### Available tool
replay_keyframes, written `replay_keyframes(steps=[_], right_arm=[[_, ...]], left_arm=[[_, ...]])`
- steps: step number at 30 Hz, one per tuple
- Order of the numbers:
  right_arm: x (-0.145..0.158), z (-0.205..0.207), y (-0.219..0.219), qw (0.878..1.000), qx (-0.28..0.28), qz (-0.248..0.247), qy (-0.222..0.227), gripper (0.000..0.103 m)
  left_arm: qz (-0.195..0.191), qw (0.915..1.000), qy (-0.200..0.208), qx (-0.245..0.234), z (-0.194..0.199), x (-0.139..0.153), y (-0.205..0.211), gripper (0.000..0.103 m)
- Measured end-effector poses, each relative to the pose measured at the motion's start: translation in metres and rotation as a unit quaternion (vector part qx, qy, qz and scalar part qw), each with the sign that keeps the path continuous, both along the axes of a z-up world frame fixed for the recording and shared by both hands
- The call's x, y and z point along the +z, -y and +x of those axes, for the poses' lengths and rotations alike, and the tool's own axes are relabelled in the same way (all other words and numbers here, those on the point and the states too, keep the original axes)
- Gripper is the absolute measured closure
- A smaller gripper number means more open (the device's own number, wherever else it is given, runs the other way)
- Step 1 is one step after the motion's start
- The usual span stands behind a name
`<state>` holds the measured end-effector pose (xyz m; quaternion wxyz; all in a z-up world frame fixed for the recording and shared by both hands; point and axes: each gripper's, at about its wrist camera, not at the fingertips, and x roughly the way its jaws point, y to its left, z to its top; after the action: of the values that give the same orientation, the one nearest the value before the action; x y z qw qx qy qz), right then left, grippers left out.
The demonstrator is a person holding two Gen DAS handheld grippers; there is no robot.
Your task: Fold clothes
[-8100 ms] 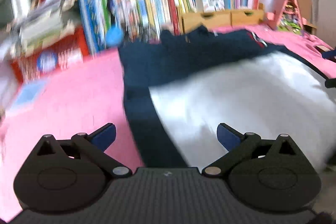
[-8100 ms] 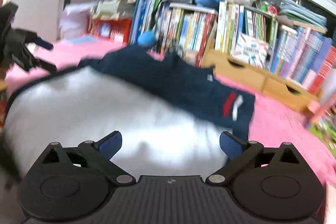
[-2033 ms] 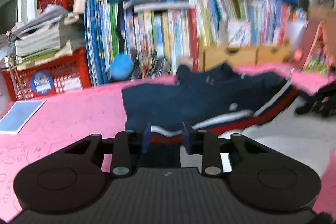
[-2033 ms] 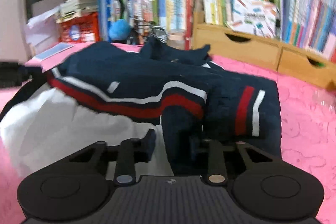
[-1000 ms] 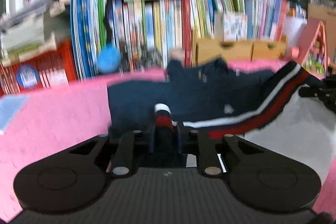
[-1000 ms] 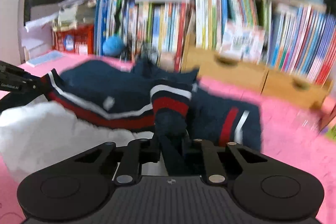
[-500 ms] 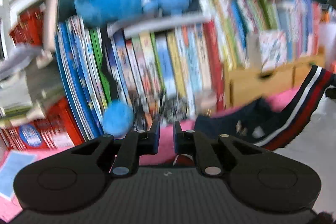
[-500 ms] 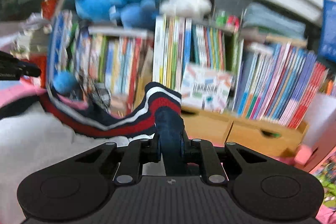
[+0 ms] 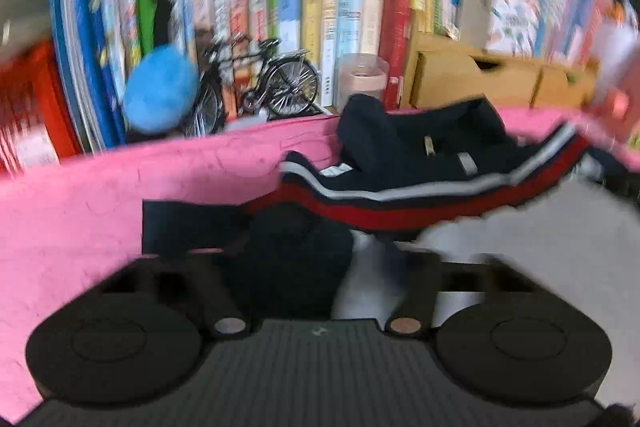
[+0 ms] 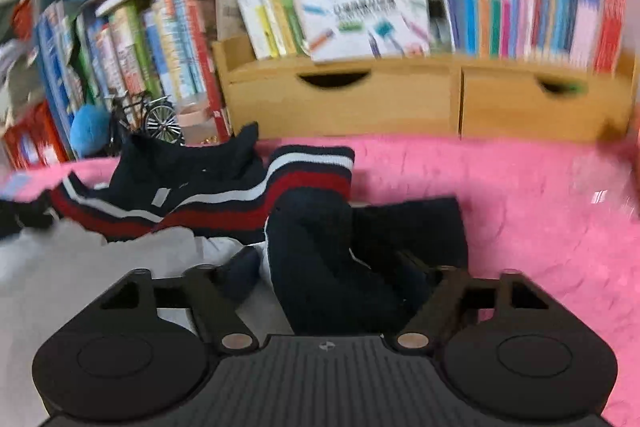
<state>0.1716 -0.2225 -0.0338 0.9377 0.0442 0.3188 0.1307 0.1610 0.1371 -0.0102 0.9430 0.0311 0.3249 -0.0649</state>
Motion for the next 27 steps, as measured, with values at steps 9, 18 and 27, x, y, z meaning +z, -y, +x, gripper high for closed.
replay_keyframes(steps=[9, 18, 27], right_arm=[[0.044, -0.019, -0.035, 0.991, 0.017, -0.059, 0.117, 0.086], [0.018, -0.006, -0.027, 0.995, -0.032, -0.091, 0.035, 0.027], [0.041, -0.136, -0.086, 0.990, 0.115, -0.029, 0.083, 0.027]], left_arm=[[0.057, 0.9950, 0.080, 0.015, -0.006, 0.028, 0.009, 0.082], [0.137, 0.9806, 0.073, 0.120, -0.056, 0.026, -0.017, 0.026], [0.159, 0.9791, 0.093, 0.085, -0.146, 0.025, 0.057, 0.019]])
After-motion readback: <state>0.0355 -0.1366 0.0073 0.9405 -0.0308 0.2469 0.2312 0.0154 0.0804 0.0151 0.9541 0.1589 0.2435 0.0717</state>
